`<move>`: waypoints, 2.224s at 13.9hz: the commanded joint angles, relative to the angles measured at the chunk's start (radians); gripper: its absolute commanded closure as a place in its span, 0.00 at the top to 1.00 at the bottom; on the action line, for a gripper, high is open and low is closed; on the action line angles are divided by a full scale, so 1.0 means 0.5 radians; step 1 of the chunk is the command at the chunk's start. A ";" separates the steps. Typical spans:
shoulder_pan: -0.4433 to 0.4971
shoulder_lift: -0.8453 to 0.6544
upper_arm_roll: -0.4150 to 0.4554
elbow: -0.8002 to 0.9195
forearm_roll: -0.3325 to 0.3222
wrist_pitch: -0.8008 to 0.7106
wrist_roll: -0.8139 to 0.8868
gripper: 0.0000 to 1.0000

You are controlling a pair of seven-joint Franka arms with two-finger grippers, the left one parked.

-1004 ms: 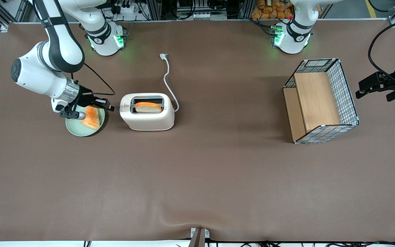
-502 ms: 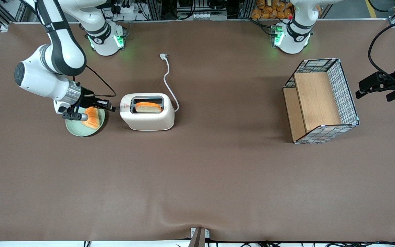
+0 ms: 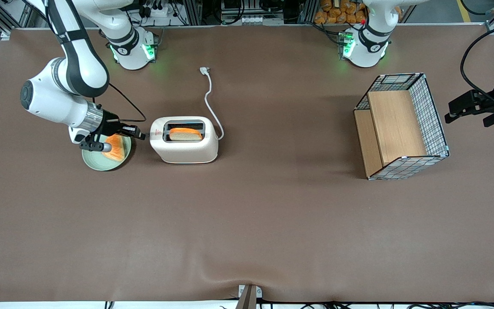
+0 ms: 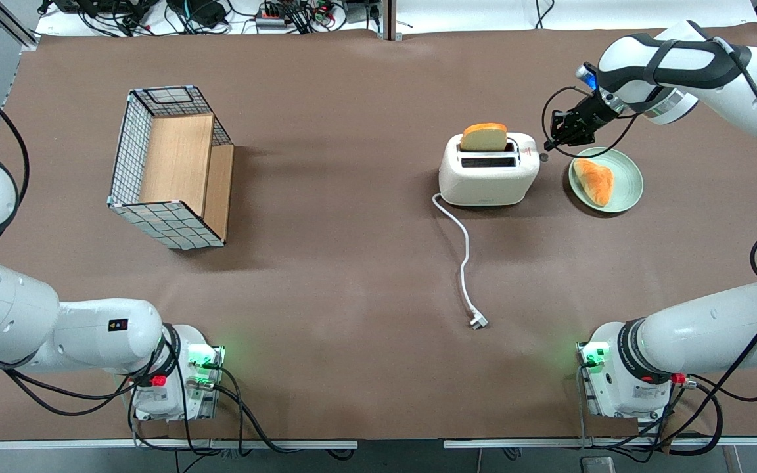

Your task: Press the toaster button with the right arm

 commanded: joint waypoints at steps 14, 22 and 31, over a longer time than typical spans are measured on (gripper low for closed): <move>-0.039 0.145 -0.005 -0.044 0.314 0.031 -0.444 0.00; -0.097 0.302 -0.002 -0.044 0.495 0.015 -0.788 0.00; -0.137 0.501 -0.002 -0.025 0.732 0.015 -1.119 0.00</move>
